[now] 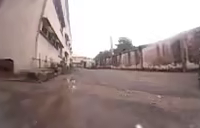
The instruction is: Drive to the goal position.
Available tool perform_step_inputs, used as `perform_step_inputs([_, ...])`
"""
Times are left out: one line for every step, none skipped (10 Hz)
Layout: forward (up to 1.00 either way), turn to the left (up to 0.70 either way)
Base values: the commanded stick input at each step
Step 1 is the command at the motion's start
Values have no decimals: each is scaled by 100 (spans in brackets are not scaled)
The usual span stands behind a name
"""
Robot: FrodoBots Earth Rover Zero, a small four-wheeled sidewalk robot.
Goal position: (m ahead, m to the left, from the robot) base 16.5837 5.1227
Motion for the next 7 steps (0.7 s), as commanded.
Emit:
perform_step_inputs([70, -17])
perform_step_inputs([70, -17])
perform_step_inputs([70, -17])
perform_step_inputs([70, -17])
perform_step_inputs([70, -17])
perform_step_inputs([70, -17])
perform_step_inputs([70, 5])
